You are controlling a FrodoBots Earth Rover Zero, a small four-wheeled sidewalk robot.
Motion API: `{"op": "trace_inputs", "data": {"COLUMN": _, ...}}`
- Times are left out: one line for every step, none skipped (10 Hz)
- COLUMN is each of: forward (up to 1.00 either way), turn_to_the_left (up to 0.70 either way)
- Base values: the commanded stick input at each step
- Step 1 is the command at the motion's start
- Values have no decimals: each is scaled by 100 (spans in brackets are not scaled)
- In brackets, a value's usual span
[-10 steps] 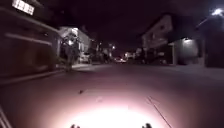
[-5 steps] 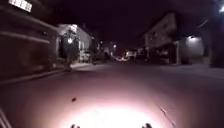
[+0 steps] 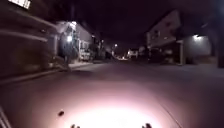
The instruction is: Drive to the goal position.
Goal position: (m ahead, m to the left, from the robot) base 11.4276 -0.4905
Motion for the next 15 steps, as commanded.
{"op": "trace_inputs", "data": {"forward": 85, "turn_to_the_left": 0}}
{"op": "trace_inputs", "data": {"forward": 85, "turn_to_the_left": 0}}
{"op": "trace_inputs", "data": {"forward": 85, "turn_to_the_left": 0}}
{"op": "trace_inputs", "data": {"forward": 85, "turn_to_the_left": 0}}
{"op": "trace_inputs", "data": {"forward": 85, "turn_to_the_left": 0}}
{"op": "trace_inputs", "data": {"forward": 85, "turn_to_the_left": 0}}
{"op": "trace_inputs", "data": {"forward": 85, "turn_to_the_left": 0}}
{"op": "trace_inputs", "data": {"forward": 85, "turn_to_the_left": 0}}
{"op": "trace_inputs", "data": {"forward": 85, "turn_to_the_left": 0}}
{"op": "trace_inputs", "data": {"forward": 85, "turn_to_the_left": 0}}
{"op": "trace_inputs", "data": {"forward": 85, "turn_to_the_left": 0}}
{"op": "trace_inputs", "data": {"forward": 85, "turn_to_the_left": 0}}
{"op": "trace_inputs", "data": {"forward": 85, "turn_to_the_left": 0}}
{"op": "trace_inputs", "data": {"forward": 85, "turn_to_the_left": 0}}
{"op": "trace_inputs", "data": {"forward": 85, "turn_to_the_left": 0}}
